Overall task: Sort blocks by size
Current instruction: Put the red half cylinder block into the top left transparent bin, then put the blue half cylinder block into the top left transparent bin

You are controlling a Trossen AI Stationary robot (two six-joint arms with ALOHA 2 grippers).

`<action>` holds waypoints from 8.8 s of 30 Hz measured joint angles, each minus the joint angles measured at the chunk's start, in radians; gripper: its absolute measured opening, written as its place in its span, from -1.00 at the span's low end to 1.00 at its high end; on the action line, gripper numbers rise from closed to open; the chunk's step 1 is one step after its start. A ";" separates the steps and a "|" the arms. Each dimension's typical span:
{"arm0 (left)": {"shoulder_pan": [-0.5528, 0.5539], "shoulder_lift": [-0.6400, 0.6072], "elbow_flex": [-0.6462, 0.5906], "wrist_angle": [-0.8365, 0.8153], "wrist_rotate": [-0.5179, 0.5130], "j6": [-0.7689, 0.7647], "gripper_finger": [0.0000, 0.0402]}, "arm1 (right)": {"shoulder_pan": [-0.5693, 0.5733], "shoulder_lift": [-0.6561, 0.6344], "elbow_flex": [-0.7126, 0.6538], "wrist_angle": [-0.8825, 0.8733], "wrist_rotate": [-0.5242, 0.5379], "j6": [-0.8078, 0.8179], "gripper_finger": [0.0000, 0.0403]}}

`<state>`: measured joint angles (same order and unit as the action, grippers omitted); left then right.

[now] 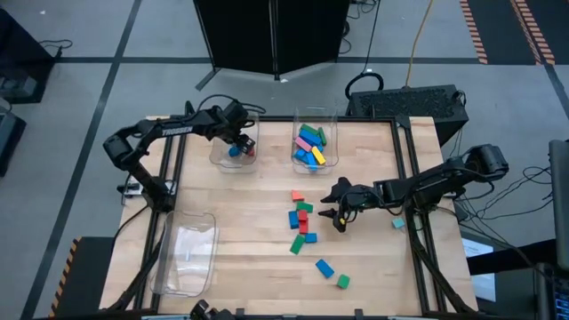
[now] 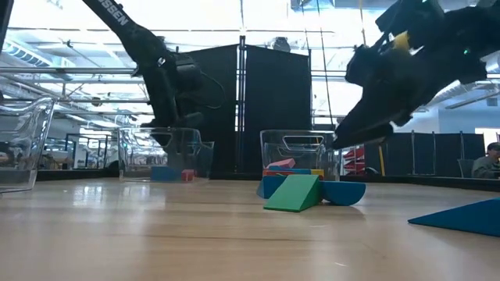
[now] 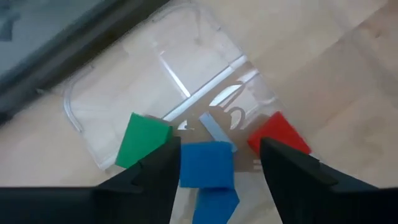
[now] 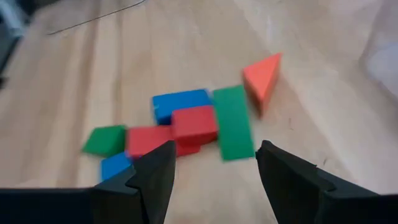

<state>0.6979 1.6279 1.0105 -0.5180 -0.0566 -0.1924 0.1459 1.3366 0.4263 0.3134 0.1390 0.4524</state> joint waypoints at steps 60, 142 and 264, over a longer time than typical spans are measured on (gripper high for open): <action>-0.851 -0.155 -0.104 0.472 -0.272 -0.038 0.13 | 0.018 0.425 0.153 0.202 -0.082 -0.086 0.39; -0.995 0.120 -0.103 0.991 -0.202 0.864 0.09 | 0.043 0.272 0.152 0.477 -0.241 -0.086 -0.16; -0.158 -0.242 0.041 -0.116 -0.048 0.141 0.01 | 0.026 0.236 0.152 -0.018 -0.055 -0.181 0.31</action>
<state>0.5401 1.3862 1.0516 -0.6335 -0.1043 -0.0517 0.1719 1.5723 0.5781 0.2958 0.0835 0.2718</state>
